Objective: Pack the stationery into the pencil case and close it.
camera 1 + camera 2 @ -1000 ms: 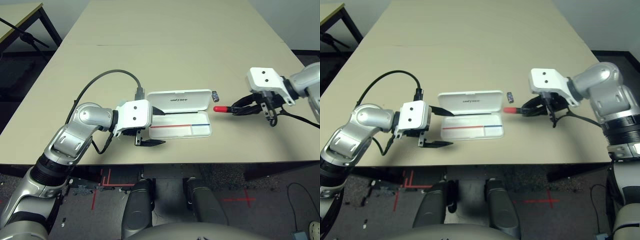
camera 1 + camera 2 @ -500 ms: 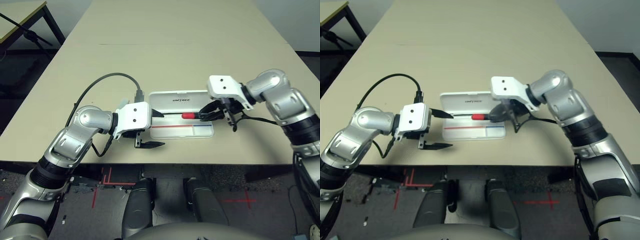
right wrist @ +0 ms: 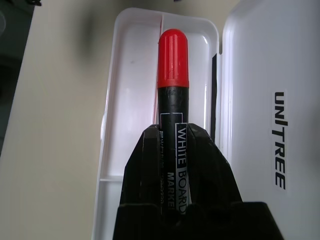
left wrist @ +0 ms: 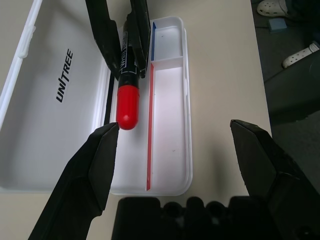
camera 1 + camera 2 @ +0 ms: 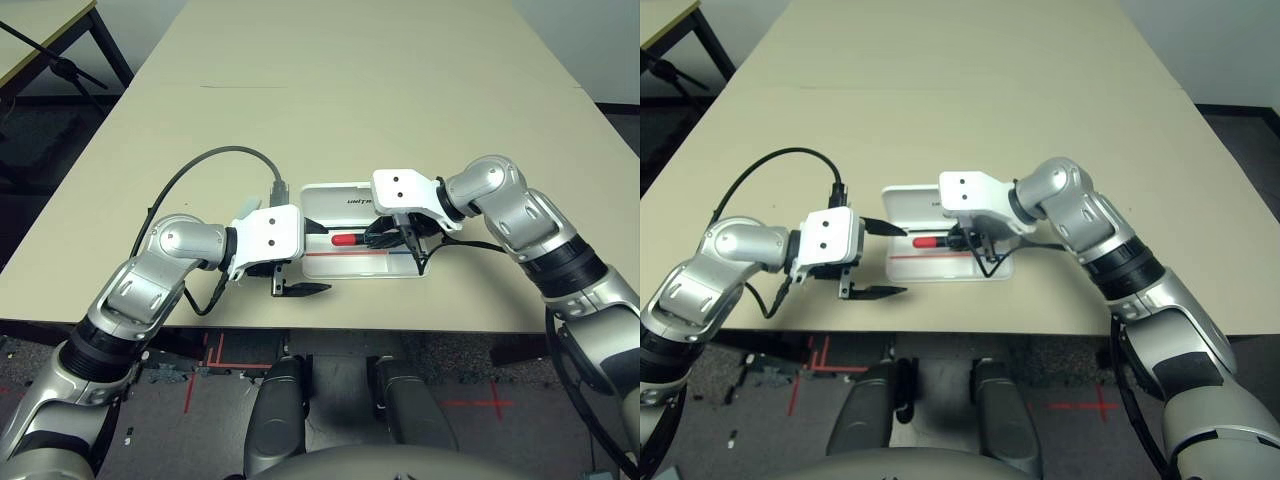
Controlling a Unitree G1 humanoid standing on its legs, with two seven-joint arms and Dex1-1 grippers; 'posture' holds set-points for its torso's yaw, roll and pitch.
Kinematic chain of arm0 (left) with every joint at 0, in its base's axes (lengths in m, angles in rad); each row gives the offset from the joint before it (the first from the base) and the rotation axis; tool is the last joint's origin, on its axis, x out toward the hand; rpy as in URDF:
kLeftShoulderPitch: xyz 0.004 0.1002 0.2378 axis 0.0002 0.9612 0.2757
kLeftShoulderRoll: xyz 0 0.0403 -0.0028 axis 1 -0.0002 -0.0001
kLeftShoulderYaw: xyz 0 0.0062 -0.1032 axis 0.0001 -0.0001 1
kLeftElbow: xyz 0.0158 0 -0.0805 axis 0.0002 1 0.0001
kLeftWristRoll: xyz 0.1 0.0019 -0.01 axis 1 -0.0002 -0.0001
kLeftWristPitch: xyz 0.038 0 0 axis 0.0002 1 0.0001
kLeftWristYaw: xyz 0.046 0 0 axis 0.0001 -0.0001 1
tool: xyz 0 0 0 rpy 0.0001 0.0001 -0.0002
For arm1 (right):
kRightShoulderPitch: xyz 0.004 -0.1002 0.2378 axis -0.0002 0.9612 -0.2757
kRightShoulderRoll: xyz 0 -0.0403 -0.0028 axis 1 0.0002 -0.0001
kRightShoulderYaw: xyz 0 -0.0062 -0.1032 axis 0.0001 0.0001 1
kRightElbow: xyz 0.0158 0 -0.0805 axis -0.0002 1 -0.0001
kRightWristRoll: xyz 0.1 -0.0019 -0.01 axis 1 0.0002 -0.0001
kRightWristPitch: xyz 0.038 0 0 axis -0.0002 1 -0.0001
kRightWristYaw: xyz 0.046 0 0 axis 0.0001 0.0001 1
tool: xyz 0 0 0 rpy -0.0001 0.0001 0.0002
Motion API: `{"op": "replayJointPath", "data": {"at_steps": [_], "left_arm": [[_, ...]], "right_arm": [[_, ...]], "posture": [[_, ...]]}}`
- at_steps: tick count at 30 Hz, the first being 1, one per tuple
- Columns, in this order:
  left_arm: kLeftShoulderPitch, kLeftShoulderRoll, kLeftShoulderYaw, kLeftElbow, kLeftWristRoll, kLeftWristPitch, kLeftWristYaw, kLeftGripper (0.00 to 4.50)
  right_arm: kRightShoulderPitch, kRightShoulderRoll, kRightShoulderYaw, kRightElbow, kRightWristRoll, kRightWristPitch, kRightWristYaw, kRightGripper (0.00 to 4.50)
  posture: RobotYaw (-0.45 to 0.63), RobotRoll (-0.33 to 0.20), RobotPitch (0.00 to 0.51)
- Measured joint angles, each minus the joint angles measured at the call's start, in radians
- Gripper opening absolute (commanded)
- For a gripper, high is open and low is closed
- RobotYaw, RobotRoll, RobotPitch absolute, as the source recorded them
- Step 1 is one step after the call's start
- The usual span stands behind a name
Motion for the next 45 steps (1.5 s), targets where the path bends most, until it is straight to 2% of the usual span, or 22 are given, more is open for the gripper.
{"op": "replayJointPath", "data": {"at_steps": [4, 5, 14, 24, 31, 36, 45], "left_arm": [[0.000, 0.000, 0.000, 0.000, 0.000, 0.000, 0.002, 4.50], [0.000, 0.000, 0.000, 0.000, 0.001, 0.000, 0.003, 4.50], [0.001, 0.002, 0.000, -0.001, 0.001, 0.000, 0.006, 4.50], [0.005, 0.010, 0.001, 0.002, 0.001, -0.003, 0.002, 4.50], [0.008, 0.013, 0.003, 0.002, 0.001, -0.004, -0.003, 4.50], [0.009, 0.015, 0.003, 0.004, 0.001, -0.006, -0.007, 4.50], [0.009, 0.017, 0.002, 0.004, 0.002, 0.020, -0.011, 4.50]], "right_arm": [[0.000, 0.019, 0.003, 0.016, -0.003, -0.031, -0.020, 0.50], [0.000, 0.019, 0.003, 0.020, -0.004, -0.042, -0.021, 1.24], [0.012, 0.005, -0.026, 0.018, 0.067, -0.090, 0.010, 4.48], [0.107, -0.231, -0.211, -0.107, 0.295, 0.090, 0.142, 4.48], [0.211, -0.382, -0.403, -0.155, 0.471, 0.208, 0.175, 4.48], [0.303, -0.419, -0.475, -0.233, 0.552, 0.253, 0.161, 4.48], [0.364, -0.436, -0.488, -0.298, 0.602, 0.267, 0.108, 4.48]], "posture": [[0.14, 0.000, 0.151], [0.14, 0.000, 0.151], [0.13, 0.000, 0.151], [0.11, 0.000, 0.149], [0.08, 0.000, 0.151], [0.06, 0.000, 0.158], [0.06, 0.000, 0.157]]}}
